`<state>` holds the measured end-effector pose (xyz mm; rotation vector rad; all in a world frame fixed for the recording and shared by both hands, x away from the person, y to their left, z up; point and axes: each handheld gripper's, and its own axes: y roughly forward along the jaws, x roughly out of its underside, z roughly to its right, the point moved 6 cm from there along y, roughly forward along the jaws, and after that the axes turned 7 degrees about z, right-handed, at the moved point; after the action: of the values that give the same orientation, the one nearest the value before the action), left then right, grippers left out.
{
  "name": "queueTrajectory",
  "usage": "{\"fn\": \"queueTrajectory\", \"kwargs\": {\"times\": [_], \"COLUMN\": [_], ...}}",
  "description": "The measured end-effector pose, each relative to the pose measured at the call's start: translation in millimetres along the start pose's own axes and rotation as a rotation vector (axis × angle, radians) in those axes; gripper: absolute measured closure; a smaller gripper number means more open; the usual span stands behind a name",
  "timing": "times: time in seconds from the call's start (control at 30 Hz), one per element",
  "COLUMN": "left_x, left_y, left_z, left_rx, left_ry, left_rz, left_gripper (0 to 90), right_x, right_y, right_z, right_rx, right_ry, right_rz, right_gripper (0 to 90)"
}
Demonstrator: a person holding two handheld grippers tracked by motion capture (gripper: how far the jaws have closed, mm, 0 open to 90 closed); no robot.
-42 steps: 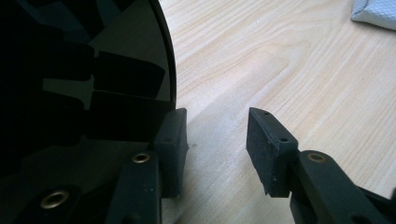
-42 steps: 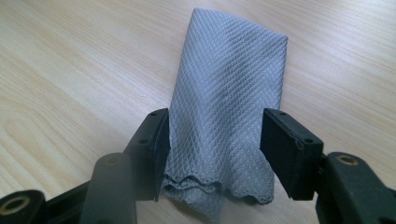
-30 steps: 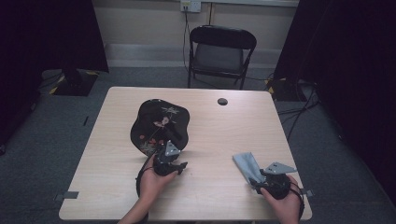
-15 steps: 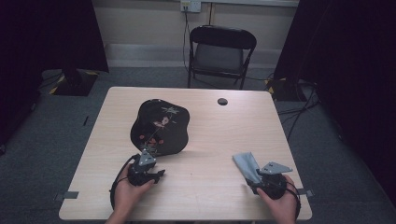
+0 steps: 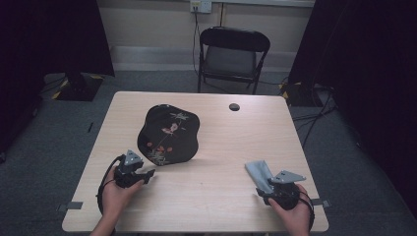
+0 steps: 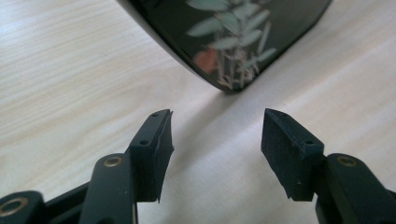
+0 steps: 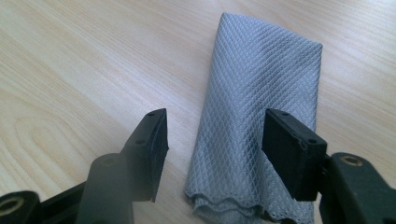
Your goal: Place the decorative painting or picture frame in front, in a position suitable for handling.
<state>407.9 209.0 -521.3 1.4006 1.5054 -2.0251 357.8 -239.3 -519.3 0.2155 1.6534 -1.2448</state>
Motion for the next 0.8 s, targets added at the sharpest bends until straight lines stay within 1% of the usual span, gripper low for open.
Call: {"fn": "queueTrajectory", "kwargs": {"times": [0.03,0.1,0.17,0.23,0.3,0.33,0.37,0.4,0.5,0.57,0.6,0.67,0.7,0.8], "left_x": [-1.1,-5.3,-9.1,-12.9,-14.8,-17.7,-20.7,-22.0,-22.4,-22.2,-21.4,-19.7,-18.9,-15.9], "left_y": [0.9,4.2,6.8,8.9,9.7,11.4,12.6,13.6,15.2,15.3,14.2,12.4,11.1,8.7], "left_z": [-0.9,-1.9,-2.2,-2.3,-2.0,-1.1,0.0,1.7,5.4,6.9,9.1,14.0,16.5,24.2], "left_rx": [0.002,0.005,0.018,0.022,0.023,0.028,0.032,0.037,0.028,0.03,0.034,0.041,0.047,0.058], "left_ry": [0.007,0.007,0.012,0.027,0.022,0.022,0.032,0.029,0.04,0.032,0.031,0.046,0.039,0.039], "left_rz": [-0.003,-0.001,0.002,0.002,0.005,0.013,0.022,0.031,0.023,0.029,0.031,0.028,0.031,0.036], "left_gripper": [42.2,41.1,40.0,38.5,38.2,38.2,37.9,37.9,35.9,36.0,36.0,36.2,36.6,37.2], "right_x": [0.1,0.0,0.1,0.5,0.6,0.3,-0.5,-0.5,-0.2,0.0,0.2,0.7,0.9,0.8], "right_y": [-0.1,0.0,0.4,0.5,0.7,0.4,-0.2,-0.4,-0.6,-0.7,-0.8,-0.7,-0.5,-0.4], "right_z": [-0.1,-0.3,-0.3,-0.6,-1.0,-1.6,-2.0,-2.1,-1.7,-1.5,-1.5,-1.5,-1.8,-2.3], "right_rx": [-0.001,0.0,0.005,0.004,-0.001,-0.004,-0.006,-0.005,-0.004,-0.003,-0.003,-0.003,-0.001,-0.003], "right_ry": [-0.003,-0.008,-0.011,-0.008,-0.007,-0.006,-0.007,-0.007,-0.009,-0.01,-0.009,-0.011,-0.01,-0.009], "right_rz": [-0.002,-0.003,-0.007,-0.011,-0.009,-0.008,-0.001,-0.001,-0.003,-0.004,-0.005,-0.009,-0.011,-0.012], "right_gripper": [41.3,41.3,41.2,41.2,41.2,41.2,41.2,41.2,41.2,41.2,41.2,41.1,41.1,41.0]}}
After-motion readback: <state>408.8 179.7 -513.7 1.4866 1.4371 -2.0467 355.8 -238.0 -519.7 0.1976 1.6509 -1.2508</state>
